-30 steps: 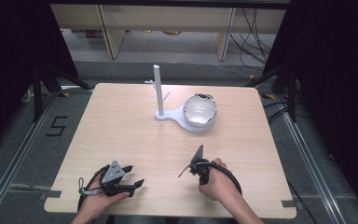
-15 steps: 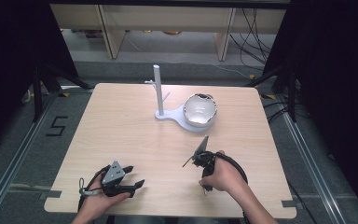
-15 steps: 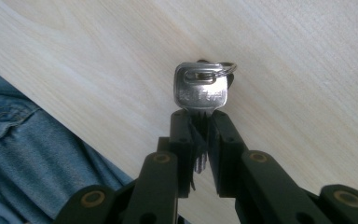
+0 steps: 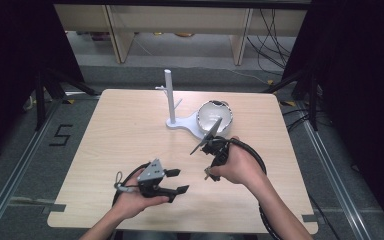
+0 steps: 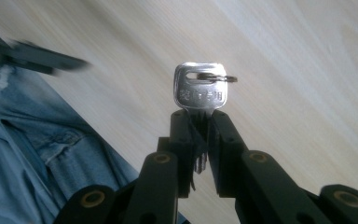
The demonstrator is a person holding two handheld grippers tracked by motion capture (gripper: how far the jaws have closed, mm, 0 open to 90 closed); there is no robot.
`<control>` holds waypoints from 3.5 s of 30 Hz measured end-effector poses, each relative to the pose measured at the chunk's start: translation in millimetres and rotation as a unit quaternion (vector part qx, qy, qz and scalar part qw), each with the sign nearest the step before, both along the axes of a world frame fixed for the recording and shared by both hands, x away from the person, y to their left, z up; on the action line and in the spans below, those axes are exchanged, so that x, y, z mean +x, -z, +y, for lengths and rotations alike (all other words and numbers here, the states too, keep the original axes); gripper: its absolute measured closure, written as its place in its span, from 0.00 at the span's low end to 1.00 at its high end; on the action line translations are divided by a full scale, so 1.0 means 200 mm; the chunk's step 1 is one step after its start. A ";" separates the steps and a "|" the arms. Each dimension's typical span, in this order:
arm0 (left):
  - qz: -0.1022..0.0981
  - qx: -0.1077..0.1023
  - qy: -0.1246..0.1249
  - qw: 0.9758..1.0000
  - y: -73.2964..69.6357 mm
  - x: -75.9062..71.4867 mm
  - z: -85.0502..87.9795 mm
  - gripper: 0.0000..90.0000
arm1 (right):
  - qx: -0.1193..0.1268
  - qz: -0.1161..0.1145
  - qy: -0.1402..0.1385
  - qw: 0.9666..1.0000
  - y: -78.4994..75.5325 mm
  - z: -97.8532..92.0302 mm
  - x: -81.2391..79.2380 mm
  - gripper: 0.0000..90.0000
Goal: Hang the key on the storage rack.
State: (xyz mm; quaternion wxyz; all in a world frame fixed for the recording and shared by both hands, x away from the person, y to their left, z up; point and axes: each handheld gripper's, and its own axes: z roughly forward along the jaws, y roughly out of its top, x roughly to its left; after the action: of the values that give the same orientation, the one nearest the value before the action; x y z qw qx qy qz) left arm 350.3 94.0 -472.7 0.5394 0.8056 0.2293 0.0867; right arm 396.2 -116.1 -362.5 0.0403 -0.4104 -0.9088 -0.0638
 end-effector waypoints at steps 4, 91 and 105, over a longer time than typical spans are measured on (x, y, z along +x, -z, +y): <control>-0.010 0.003 0.018 1.000 -0.02 0.09 -0.13 0.43 | 0.005 -0.001 -0.007 1.000 -0.03 0.04 0.01 0.91; -0.226 0.389 -0.098 0.888 -0.59 0.70 0.25 0.99 | 0.283 -0.337 0.076 0.894 0.55 -0.63 -0.23 0.64; -0.236 0.389 -0.121 0.882 -0.65 0.81 0.26 0.99 | 0.298 -0.345 0.094 0.885 0.61 -0.65 -0.25 0.63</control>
State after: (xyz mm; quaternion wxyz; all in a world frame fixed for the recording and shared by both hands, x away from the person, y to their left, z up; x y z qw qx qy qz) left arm 511.7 145.6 -342.6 0.2061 0.8721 0.1389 0.4214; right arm 346.7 -247.1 -485.1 -0.1616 -0.4148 -0.7608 -0.4722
